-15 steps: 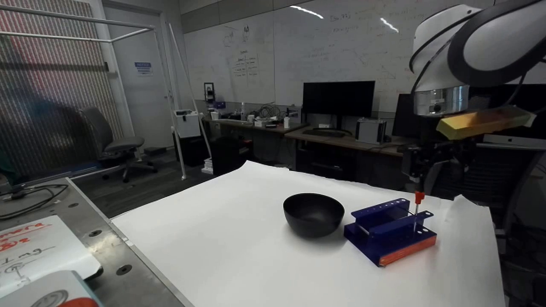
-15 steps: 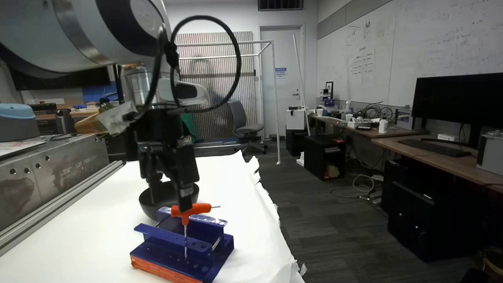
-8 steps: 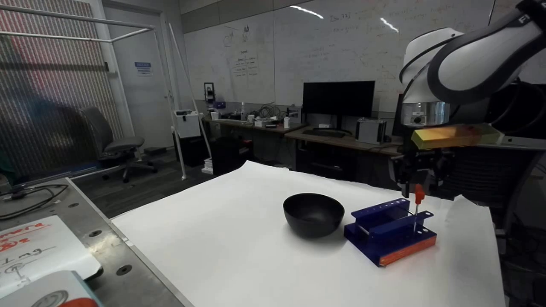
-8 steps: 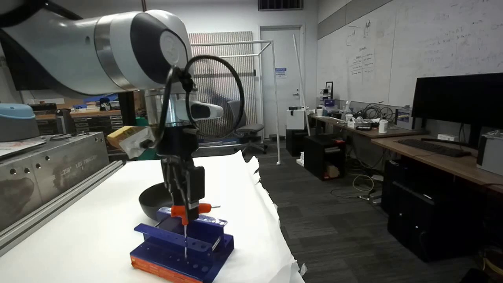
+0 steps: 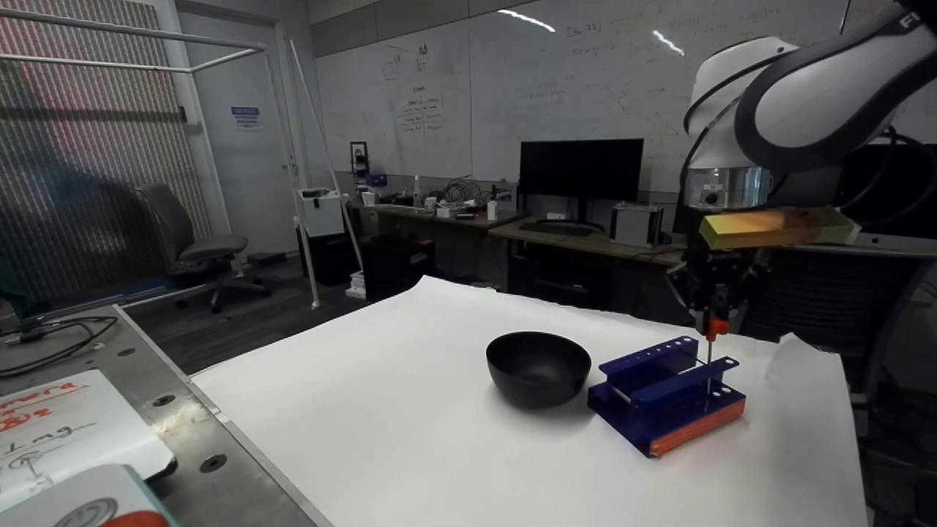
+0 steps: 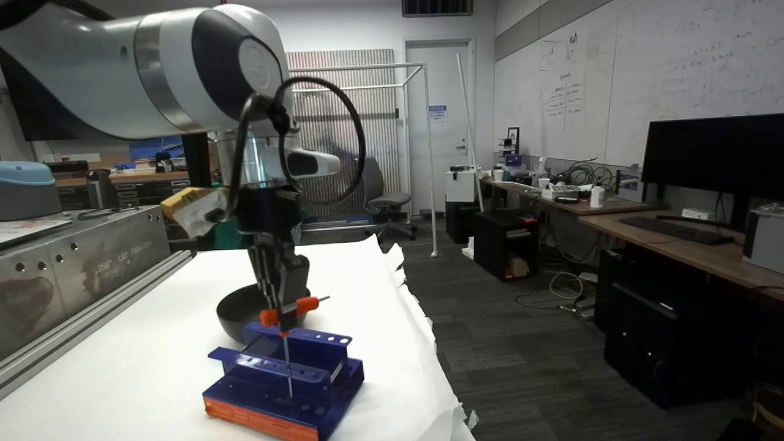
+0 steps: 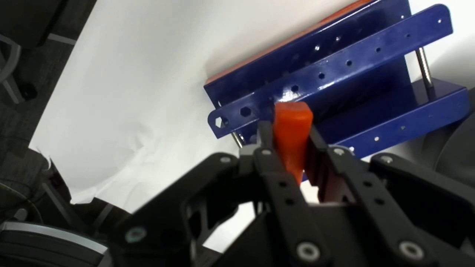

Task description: Put the screwdriver in the black bowl

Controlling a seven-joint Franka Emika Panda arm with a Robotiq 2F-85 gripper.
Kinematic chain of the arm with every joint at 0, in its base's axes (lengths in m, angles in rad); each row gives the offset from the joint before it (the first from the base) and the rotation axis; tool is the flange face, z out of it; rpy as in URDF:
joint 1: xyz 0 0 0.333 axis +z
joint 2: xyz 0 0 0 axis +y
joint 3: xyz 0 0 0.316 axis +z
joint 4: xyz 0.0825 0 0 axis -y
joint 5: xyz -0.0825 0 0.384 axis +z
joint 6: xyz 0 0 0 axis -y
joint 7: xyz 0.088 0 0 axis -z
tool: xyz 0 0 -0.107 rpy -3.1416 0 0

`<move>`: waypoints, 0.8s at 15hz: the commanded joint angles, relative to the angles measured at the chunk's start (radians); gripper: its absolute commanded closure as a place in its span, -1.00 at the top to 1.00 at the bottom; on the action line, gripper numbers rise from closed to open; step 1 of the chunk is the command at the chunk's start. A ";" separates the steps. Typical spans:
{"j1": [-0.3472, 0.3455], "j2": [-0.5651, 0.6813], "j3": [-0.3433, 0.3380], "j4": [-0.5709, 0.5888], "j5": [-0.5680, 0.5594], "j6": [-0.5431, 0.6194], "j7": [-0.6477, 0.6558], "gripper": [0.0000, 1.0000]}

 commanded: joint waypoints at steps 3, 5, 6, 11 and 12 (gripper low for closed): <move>0.018 -0.201 0.009 0.049 -0.083 -0.176 0.051 -0.89; 0.025 -0.250 0.010 0.073 -0.063 -0.187 0.004 -0.89; 0.028 -0.272 0.010 0.079 -0.052 -0.165 -0.009 -0.89; 0.036 -0.265 0.006 0.014 0.030 0.208 -0.015 -0.89; 0.042 -0.252 0.008 0.003 0.054 0.283 -0.022 -0.89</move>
